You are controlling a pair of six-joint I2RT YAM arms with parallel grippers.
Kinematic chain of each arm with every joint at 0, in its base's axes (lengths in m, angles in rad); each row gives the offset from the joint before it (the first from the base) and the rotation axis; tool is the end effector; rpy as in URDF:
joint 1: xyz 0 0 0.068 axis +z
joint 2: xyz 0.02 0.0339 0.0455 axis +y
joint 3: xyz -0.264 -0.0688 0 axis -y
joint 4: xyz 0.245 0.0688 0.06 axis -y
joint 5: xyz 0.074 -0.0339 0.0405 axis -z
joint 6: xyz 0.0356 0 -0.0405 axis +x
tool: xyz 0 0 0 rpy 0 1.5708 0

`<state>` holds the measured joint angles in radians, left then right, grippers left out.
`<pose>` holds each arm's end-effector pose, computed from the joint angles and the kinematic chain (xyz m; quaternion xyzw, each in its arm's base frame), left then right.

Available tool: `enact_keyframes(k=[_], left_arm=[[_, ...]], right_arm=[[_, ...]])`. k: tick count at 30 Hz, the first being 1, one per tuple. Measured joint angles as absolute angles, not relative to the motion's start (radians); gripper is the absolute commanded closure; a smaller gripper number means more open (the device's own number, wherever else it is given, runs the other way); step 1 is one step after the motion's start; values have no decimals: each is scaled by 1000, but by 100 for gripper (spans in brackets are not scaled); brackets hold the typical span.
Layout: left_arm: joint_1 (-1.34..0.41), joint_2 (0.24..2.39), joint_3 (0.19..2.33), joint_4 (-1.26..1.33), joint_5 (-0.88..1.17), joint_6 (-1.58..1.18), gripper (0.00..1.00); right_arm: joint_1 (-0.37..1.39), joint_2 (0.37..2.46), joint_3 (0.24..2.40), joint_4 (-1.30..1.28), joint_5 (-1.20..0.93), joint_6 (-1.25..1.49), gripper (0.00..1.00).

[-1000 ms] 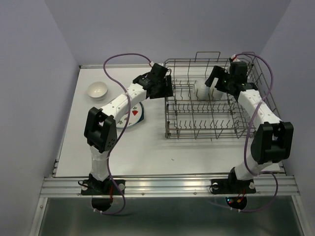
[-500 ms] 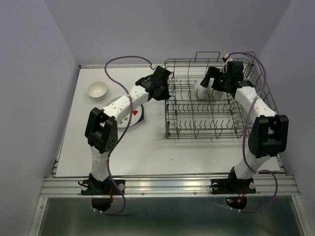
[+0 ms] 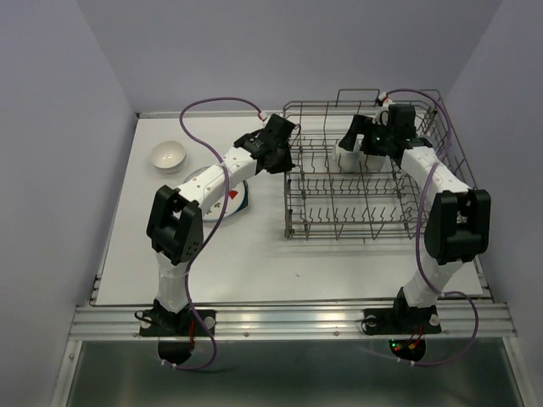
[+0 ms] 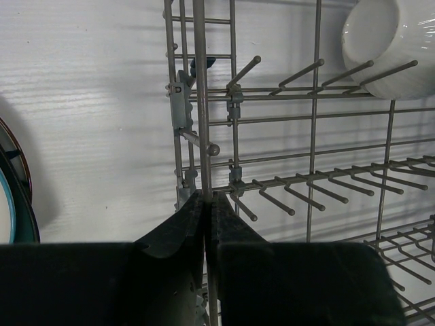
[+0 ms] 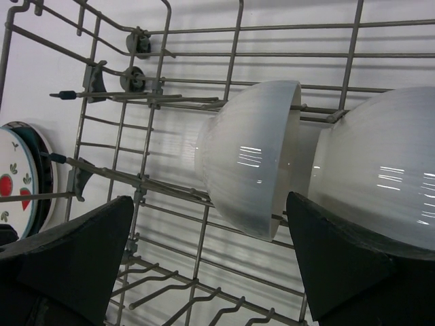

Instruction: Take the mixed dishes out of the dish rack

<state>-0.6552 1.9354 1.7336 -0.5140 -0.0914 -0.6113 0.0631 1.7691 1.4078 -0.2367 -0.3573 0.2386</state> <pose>0.3578 -0.2709 0.2980 0.0010 0.9093 -0.2116 0.3585 0.4095 0.0384 0.2814 -0.0065 0.8739 0.2244 0.4312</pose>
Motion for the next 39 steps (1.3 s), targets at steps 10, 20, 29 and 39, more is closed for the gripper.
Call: enact_keyframes(k=[10,20,29,39], left_arm=[[-657,1935,1734,-514,-102,-611,98],[-660,1935,1734,-514,-107,-612,100],[-660,1935,1730,-513,-110,-620,100],[-660,1935,1728,-512,-115,-628,100]], right_arm=[[63,1818,1423,-216,-401,239,0],[59,1858,1436,-215,-488,244,32],[28,1919,1446,-203,-554,271,55],[-26,1943,1448,-159,-688,285,79]])
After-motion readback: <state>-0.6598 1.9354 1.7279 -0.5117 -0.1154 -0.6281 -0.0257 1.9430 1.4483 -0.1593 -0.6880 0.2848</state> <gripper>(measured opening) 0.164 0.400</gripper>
